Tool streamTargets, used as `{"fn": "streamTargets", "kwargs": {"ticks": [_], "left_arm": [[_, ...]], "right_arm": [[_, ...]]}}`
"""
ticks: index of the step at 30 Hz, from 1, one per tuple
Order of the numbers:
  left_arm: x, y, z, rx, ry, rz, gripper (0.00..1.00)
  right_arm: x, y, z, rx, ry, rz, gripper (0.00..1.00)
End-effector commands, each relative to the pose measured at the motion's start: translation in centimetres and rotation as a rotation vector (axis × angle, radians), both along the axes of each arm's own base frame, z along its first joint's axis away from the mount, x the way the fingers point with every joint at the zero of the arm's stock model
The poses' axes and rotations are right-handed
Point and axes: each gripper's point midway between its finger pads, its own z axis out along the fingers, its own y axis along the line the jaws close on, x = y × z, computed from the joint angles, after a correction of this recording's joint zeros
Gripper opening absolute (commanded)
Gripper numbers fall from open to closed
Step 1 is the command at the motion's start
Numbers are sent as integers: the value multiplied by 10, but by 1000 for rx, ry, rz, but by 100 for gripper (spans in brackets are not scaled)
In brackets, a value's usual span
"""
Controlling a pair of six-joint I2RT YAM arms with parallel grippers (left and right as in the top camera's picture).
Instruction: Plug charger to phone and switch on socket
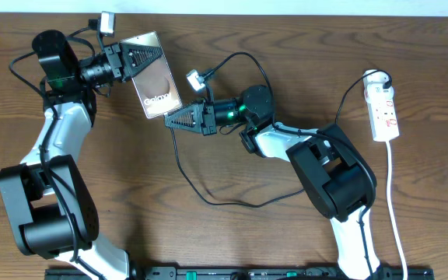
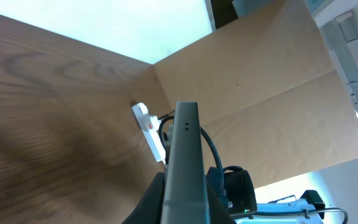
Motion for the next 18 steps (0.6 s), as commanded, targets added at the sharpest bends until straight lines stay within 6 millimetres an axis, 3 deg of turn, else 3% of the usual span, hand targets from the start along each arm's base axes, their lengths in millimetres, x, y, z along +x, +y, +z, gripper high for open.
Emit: {"fn": "streamTargets", "kwargs": {"ticks": [1, 10, 18], "left_arm": [[-19, -13, 11, -7, -25, -118, 7], [-19, -13, 11, -7, -25, -119, 7], [-19, -13, 11, -7, -25, -119, 8]], "right_arm": [[43, -9, 17, 63, 3, -195, 1], [33, -10, 14, 47, -10, -140, 1], [37, -15, 17, 58, -25, -152, 1]]}}
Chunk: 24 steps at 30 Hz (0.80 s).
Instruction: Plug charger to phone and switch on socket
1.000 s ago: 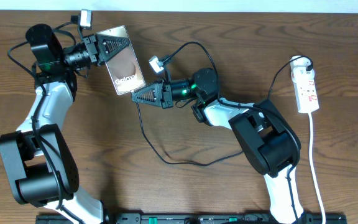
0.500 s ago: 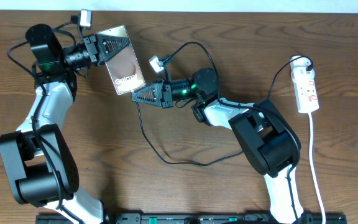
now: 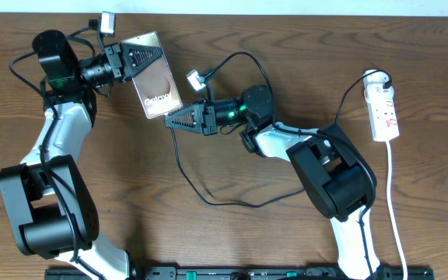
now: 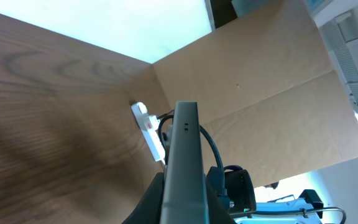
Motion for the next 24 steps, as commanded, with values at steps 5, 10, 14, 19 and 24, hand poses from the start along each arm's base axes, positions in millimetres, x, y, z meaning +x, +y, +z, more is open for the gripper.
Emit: {"fn": "streamTargets", "kwargs": {"ticks": [5, 10, 14, 19, 24], "left_arm": [[-19, -13, 10, -7, -24, -118, 8], [-21, -20, 10, -6, -28, -134, 7], [-23, -28, 10, -3, -37, -152, 7], [-23, -29, 10, -4, -37, -156, 7], [-23, -29, 10, -4, -37, -156, 7]], "right_arm": [[42, -19, 15, 51, -14, -162, 1], [40, -19, 15, 47, -16, -151, 1], [34, -16, 13, 41, -18, -125, 1], [29, -12, 13, 39, -19, -107, 1], [26, -10, 13, 39, -19, -100, 1]]}}
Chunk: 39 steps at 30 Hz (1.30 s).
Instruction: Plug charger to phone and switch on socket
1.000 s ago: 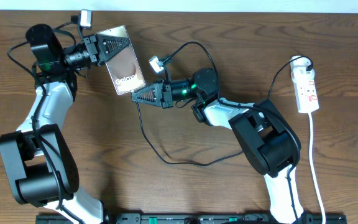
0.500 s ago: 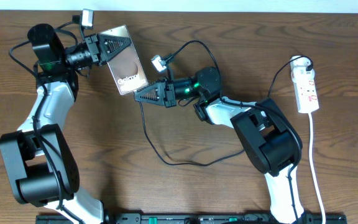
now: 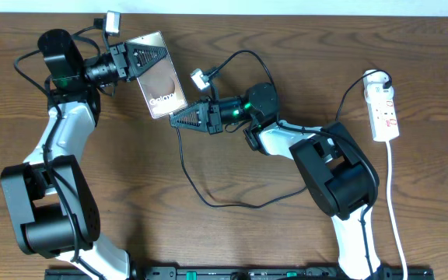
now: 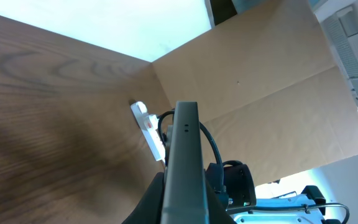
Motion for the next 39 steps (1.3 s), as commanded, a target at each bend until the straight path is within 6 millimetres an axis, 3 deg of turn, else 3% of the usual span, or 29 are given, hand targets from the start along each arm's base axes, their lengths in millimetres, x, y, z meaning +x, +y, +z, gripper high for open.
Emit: {"fn": "streamTargets", "kwargs": {"ticks": [1, 7, 14, 20, 26, 39], "left_arm": [[-23, -20, 10, -9, -26, -144, 8], [-23, -19, 10, -8, -26, -143, 7], [-22, -14, 10, -8, -27, -129, 8], [-20, -6, 10, -8, -27, -110, 7], [-16, 6, 10, -4, -34, -75, 7], [-10, 17, 9, -13, 3, -27, 7]], "right_arm": [[24, 0, 16, 54, -12, -124, 1], [24, 0, 16, 55, -12, -126, 1], [25, 0, 16, 54, -3, -129, 43], [25, 0, 16, 54, -4, -127, 67], [23, 0, 16, 51, -6, -116, 99], [1, 9, 3, 7, -25, -19, 99]]}}
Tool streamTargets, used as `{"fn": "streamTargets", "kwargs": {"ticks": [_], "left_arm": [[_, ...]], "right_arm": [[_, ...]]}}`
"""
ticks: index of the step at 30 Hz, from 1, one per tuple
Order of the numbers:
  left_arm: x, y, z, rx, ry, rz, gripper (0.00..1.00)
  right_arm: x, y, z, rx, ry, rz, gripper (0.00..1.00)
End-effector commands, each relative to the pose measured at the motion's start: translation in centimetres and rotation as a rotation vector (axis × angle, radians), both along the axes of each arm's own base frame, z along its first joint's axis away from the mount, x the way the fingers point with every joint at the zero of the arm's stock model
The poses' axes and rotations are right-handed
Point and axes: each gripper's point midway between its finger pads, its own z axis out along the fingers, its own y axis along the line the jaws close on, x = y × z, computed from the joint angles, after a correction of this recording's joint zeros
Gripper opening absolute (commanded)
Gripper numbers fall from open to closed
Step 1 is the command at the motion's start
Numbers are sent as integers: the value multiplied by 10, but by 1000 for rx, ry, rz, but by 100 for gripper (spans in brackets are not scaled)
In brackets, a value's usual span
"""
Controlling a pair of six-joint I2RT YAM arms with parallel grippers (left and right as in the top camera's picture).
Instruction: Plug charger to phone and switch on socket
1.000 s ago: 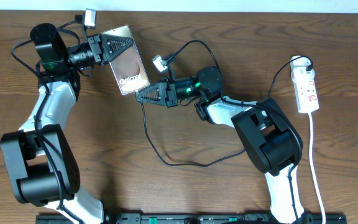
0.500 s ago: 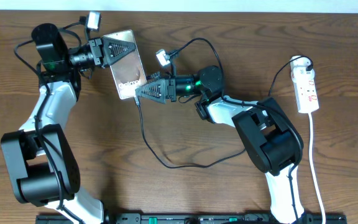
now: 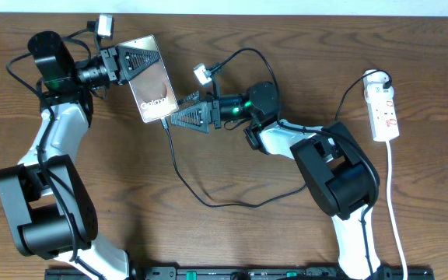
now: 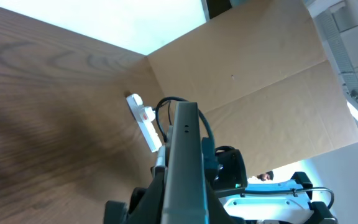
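My left gripper (image 3: 143, 58) is shut on the upper end of the phone (image 3: 152, 84), which it holds tilted off the table. In the left wrist view the phone (image 4: 185, 155) shows edge-on, rising between the fingers (image 4: 156, 202). My right gripper (image 3: 173, 119) is shut on the plug end of the black charger cable (image 3: 179, 167). Its tip is against the phone's lower edge; whether the plug is seated is hidden. The white power socket strip (image 3: 384, 105) lies at the far right, and shows as the strip (image 4: 142, 121) in the left wrist view.
The charger cable loops across the middle of the table towards the strip's white lead (image 3: 395, 210). A small white connector (image 3: 201, 74) on a thin wire sits above my right arm. A brown board (image 4: 260, 93) stands behind the table.
The left gripper and phone have shifted a little left. The right gripper has moved up and left, so its tip with the plug now meets the phone's lower edge.
The left gripper held the phone tilted at the top left while the right gripper held the plug just below and right of it. Both stayed so, then shifted slightly right. Now the phone sits further left and the plug is at its lower edge.
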Motion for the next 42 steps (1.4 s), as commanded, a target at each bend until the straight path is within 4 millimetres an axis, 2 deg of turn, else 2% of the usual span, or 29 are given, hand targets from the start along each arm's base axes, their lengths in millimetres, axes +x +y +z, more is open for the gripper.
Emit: {"fn": "streamTargets", "kwargs": {"ticks": [1, 3, 5, 8, 12, 15, 19, 28, 34, 42], "left_arm": [[-2, 1, 8, -3, 1, 1, 8], [-2, 1, 8, -3, 1, 1, 7], [-2, 1, 8, -3, 2, 1, 7], [-3, 1, 9, -5, 3, -6, 7], [-6, 0, 9, -7, 3, -25, 7], [-6, 0, 9, -7, 3, -25, 7], [-6, 0, 9, -7, 3, -25, 7], [-7, -1, 9, -6, -3, -33, 7], [-7, -1, 9, 5, -38, -33, 7], [-7, -1, 9, 9, -52, -34, 7]], "right_arm": [[-12, 8, -1, -12, -43, 49, 99], [-16, 13, -7, -28, -35, 59, 97], [-20, 17, -10, -36, -37, 69, 86], [-25, 21, -10, -35, -45, 78, 78], [-25, 22, -10, -33, -49, 77, 58], [-25, 21, -10, -33, -50, 76, 50], [-25, 21, -10, -33, -50, 76, 47], [-23, 20, -10, -33, -49, 72, 48], [-23, 20, -9, -27, -58, 72, 40], [-23, 20, -9, -27, -58, 71, 36]]}}
